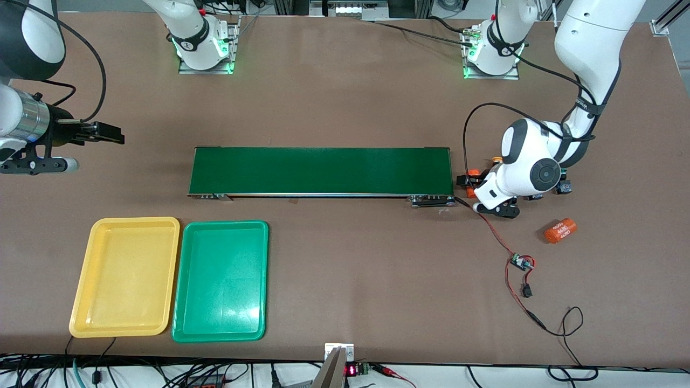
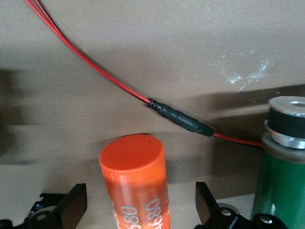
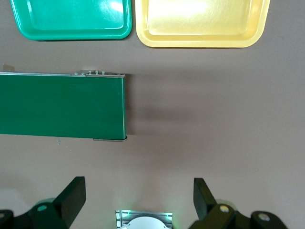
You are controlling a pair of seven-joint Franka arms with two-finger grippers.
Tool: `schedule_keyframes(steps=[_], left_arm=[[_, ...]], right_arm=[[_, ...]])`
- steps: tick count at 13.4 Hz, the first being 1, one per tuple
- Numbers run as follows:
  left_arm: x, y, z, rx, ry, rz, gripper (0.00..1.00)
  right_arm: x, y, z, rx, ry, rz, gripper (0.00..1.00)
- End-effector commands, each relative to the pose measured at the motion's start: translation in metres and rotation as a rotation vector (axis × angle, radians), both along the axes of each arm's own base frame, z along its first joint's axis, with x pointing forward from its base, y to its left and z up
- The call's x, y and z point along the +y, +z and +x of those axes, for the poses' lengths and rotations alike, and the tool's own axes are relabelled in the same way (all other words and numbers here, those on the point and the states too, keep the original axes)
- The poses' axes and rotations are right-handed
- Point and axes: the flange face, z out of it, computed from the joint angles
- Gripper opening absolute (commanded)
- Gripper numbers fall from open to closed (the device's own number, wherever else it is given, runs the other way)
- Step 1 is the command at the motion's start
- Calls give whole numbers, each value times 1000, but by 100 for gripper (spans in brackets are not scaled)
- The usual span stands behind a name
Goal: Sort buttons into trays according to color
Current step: 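Grasp the orange cylinder with the left gripper and lift it, then place the orange cylinder onto the green belt with the left gripper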
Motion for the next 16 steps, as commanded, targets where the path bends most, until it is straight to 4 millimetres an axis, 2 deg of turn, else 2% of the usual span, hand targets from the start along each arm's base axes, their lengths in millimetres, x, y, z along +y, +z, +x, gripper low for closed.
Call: schedule_keyframes(steps=[1,2,3,4,5,7,9,10,11,12,14,16], left_arm=[[1,-1,-1,-4,2,-19,82],[0,0,-1,-1,-2,-19,47],[0,5,1,-8,3,-16,23],[-1,13,4,-19,7,-17,7],[-1,22,7,-28,-1,-17,0],[-1,48,16,-76,-15,-10,0],[-3,88,31,-138,-92,-17,0],[-11,111,38,-156,-175,-10,0],[-30,132,39,-171,-305,-1,0],[-40,144,36,-187,-398,-7,0],[-76,145,19,-156,-559,-47,0],[-121,143,1,-148,-781,-102,0]], right_arm=[[0,0,-1,4,4,4,100],[0,-1,-1,5,6,4,100],[0,0,-1,2,6,4,100],[0,-1,-1,5,6,4,100],[0,-2,0,5,6,4,100],[-1,-3,0,7,10,4,100],[0,-3,0,8,10,6,100],[0,-3,0,8,9,5,100],[0,-3,0,8,9,5,100],[0,-3,0,8,9,5,100],[0,-3,0,8,10,6,100],[-1,-3,0,4,7,4,100]])
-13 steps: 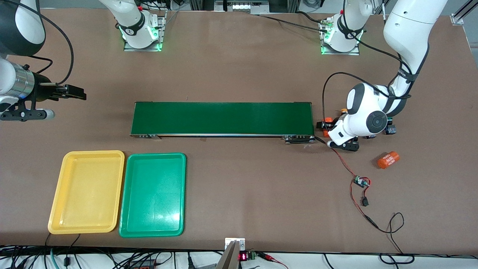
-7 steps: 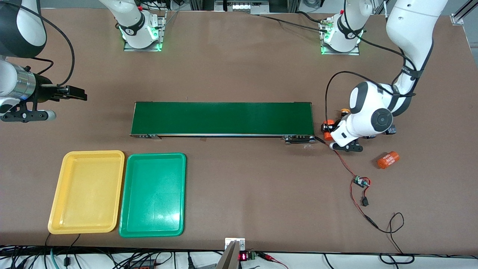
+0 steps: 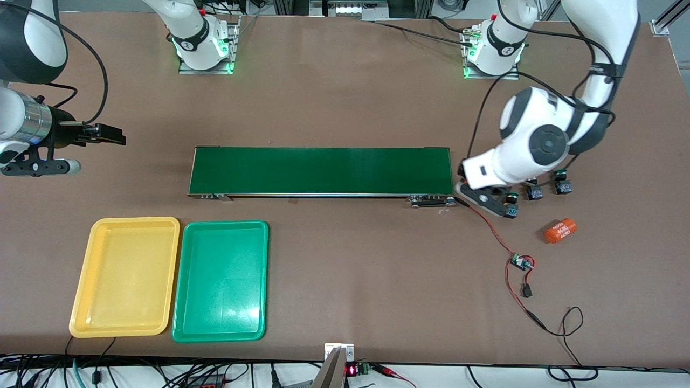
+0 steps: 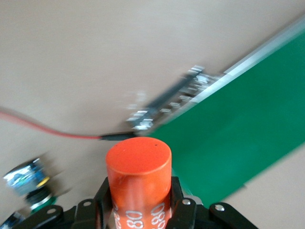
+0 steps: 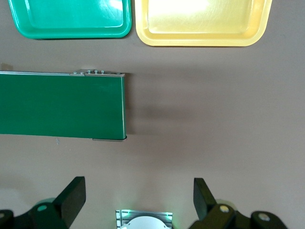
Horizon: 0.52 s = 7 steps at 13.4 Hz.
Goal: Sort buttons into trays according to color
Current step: 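Place the orange cylinder onto the green belt with the left gripper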
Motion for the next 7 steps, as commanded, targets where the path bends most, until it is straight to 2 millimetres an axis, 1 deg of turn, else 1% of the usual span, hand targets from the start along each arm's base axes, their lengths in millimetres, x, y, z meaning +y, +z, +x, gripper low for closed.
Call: schedule_keyframes(steps=[1,2,4,5,7], left_arm=[[-49,-4,-22,4,-287,-26,1],[-60,-4,-27,-3,-372,-29,1],[-82,-6,-38,-21,-621,-9,1],[-96,-10,-43,-40,-708,2,1],[-108,-21,-46,-62,-894,69,2]], right_arm=[[-1,2,-1,-4,10,4,100],[-1,2,-1,-4,9,3,100],[-1,2,-1,-3,10,4,100],[-1,2,-2,-1,10,4,100],[-1,1,-2,5,10,4,100]])
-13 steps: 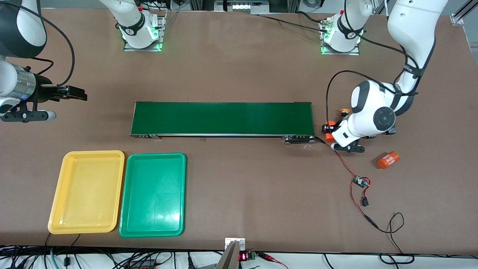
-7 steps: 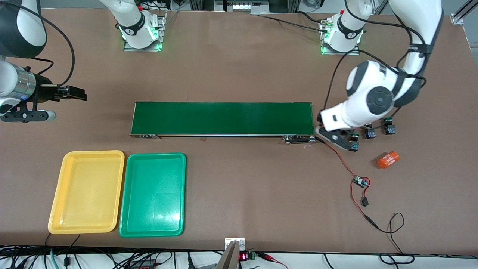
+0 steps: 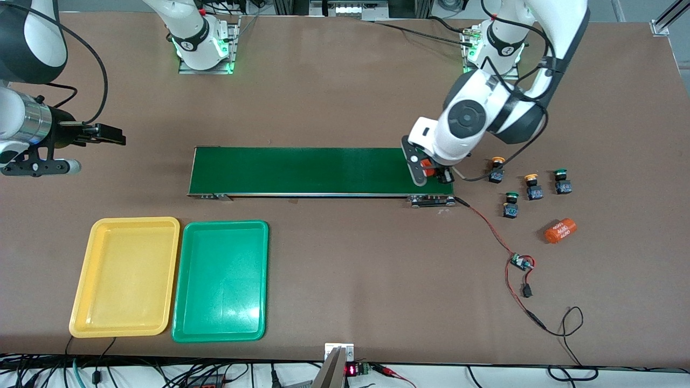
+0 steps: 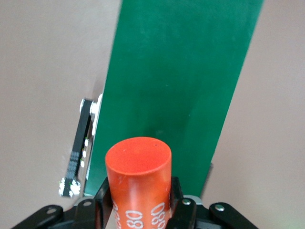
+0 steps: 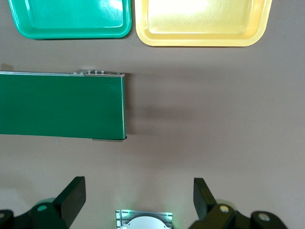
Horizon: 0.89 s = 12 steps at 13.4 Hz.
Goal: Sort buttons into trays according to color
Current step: 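Place the orange cylinder onto the green belt with the left gripper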
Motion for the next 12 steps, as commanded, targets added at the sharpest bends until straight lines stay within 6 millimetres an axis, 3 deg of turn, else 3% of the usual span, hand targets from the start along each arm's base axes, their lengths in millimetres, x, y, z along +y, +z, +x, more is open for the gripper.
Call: schedule_keyframes(steps=[1,4,5,6,7,8,10,12], left_arm=[[-10,-20,-3,-46,-230,80,2],[-34,-45,-26,-55,-354,137,10],[-34,-47,-27,-56,-360,143,21],[-33,-48,-28,-56,-359,143,43],[-34,-46,-28,-59,-361,142,84],[-35,-38,-27,-72,-363,140,100],[-27,-9,-16,-115,-336,124,100],[15,12,13,-147,-228,107,100]], right_arm=[[0,1,-2,5,10,4,100],[0,1,-2,3,10,4,100],[0,1,-2,3,12,4,100],[0,1,-2,3,12,4,100],[1,0,-1,3,14,2,100],[2,0,-1,-1,17,0,100],[4,1,0,-3,18,2,100],[3,0,0,-1,17,2,100]])
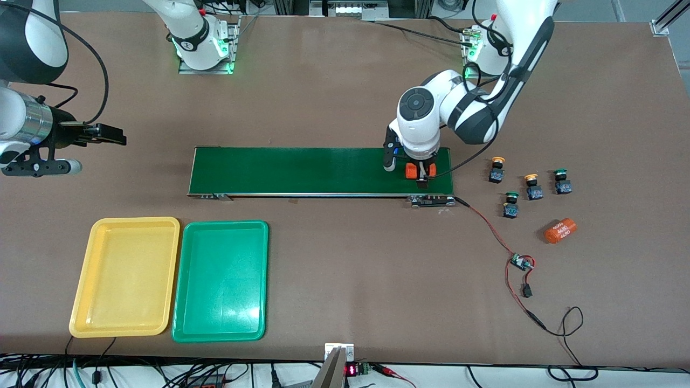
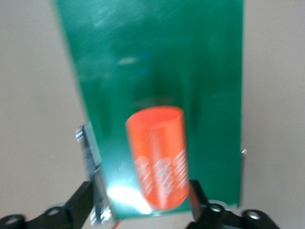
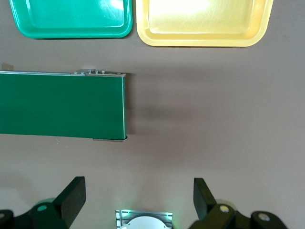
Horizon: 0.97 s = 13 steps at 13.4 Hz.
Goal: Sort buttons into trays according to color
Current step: 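Return the left gripper and grasp a green-based black button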
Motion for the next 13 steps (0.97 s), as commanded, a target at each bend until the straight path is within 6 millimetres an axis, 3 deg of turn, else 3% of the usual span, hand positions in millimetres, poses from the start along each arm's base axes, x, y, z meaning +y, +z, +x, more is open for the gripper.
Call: schedule_keyframes(steps=[1,4,6,8,13], left_arm=[[59,33,33,-36,127,-49,100],[149,29,74,-81,280,-61,100],[207,20,90,-92,443,-64,100],[244,13,94,-88,684,-94,100],[292,-36,100,-59,1191,-93,100]], right_arm=[[1,1,0,-2,13,2,100],[1,1,0,-3,13,3,100],[1,0,0,-2,12,5,100],[1,-1,0,1,12,5,100],[1,-1,-1,3,11,5,100]])
